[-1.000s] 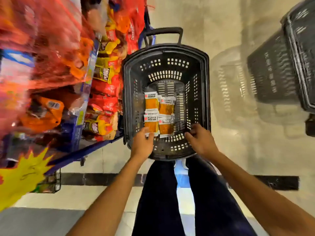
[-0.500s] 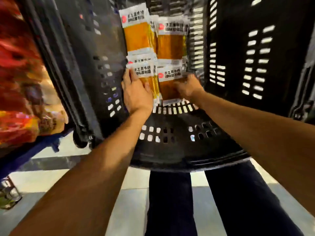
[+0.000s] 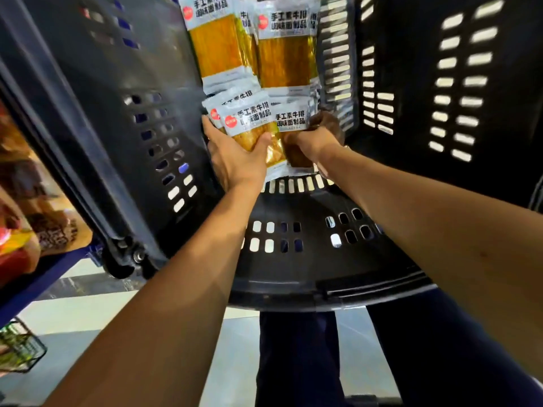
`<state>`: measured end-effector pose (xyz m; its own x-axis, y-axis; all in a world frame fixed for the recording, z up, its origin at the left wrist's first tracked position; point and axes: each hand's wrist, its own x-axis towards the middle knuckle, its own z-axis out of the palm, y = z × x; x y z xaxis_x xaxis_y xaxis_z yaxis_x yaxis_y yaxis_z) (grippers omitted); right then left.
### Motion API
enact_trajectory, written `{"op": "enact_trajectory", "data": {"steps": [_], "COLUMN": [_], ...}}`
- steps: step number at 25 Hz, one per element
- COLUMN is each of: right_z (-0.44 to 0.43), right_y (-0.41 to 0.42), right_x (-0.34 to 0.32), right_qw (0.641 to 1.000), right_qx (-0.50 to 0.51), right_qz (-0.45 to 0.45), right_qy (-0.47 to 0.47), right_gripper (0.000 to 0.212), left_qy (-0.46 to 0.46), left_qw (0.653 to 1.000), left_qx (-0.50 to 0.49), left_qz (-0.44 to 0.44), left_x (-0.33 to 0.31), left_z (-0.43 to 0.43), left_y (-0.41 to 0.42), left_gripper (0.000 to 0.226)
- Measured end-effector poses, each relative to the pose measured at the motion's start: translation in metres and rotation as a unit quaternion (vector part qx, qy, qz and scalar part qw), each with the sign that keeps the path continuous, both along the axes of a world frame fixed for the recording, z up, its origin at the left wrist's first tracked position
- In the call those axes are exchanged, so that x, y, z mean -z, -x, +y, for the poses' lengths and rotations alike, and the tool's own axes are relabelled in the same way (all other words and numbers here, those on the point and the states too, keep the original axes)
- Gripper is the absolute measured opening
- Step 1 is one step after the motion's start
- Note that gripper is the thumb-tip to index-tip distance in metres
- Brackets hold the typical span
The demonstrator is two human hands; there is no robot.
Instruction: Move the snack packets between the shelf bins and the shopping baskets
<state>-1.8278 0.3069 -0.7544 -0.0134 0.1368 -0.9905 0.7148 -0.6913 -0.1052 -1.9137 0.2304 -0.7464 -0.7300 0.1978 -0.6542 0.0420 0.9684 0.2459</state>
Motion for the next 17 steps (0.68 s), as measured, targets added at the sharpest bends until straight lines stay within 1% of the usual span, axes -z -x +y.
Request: {"op": "enact_trajectory", "data": {"steps": [2,3,5,6,7,10,11,14,16,17], "right_z": [0.0,0.001,0.003,0.003,0.002,-0.007,-0.011,-0.009,-0.003,-0.002], "right_y": [-0.003,-0.004,-0.006,-0.007,-0.008,-0.007,-0.007,-0.011,-0.011,-0.012], "right_x": [-0.003,-0.005,-0.006,-0.006,-0.004,-0.005,-0.005,-0.007,-0.008,-0.007], "right_qw": [0.999,0.999,0.998,0.999,0.999,1.0,1.0,0.999,0.998,0.998], "right_qx": [-0.01,-0.025,-0.024,-0.013,-0.001,0.017,0.023,0.04,0.055,0.06], "right_qz": [0.007,0.009,0.017,0.021,0.024,0.017,0.014,0.001,-0.004,-0.005], "right_qy": [0.034,0.048,0.052,0.042,0.028,0.004,0.002,0.019,0.031,0.034], "right_gripper": [0.039,0.04,0.04,0.038,0.035,0.008,0.011,0.02,0.012,0.011], "left_qy": [0.027,0.044,0.066,0.064,0.056,0.038,0.025,-0.008,-0.013,-0.019], "left_qw": [1.0,0.999,0.998,0.997,0.998,0.999,1.0,0.999,0.998,0.997], "left_qx": [-0.007,-0.008,-0.014,-0.02,-0.02,0.016,0.013,-0.039,-0.06,-0.069], "left_qz": [0.0,-0.001,-0.017,-0.027,-0.032,-0.014,-0.013,-0.027,-0.027,-0.027], "left_x": [0.003,0.006,0.012,0.013,0.013,0.009,0.005,-0.005,-0.008,-0.009], "left_z": [0.004,0.004,0.003,0.003,0.003,0.0,-0.001,-0.005,-0.008,-0.008], "left_y": [0.001,0.001,0.005,0.007,0.007,-0.002,-0.007,-0.017,-0.015,-0.013], "left_gripper": [0.103,0.1,0.083,0.076,0.074,0.08,0.078,0.074,0.073,0.07]}}
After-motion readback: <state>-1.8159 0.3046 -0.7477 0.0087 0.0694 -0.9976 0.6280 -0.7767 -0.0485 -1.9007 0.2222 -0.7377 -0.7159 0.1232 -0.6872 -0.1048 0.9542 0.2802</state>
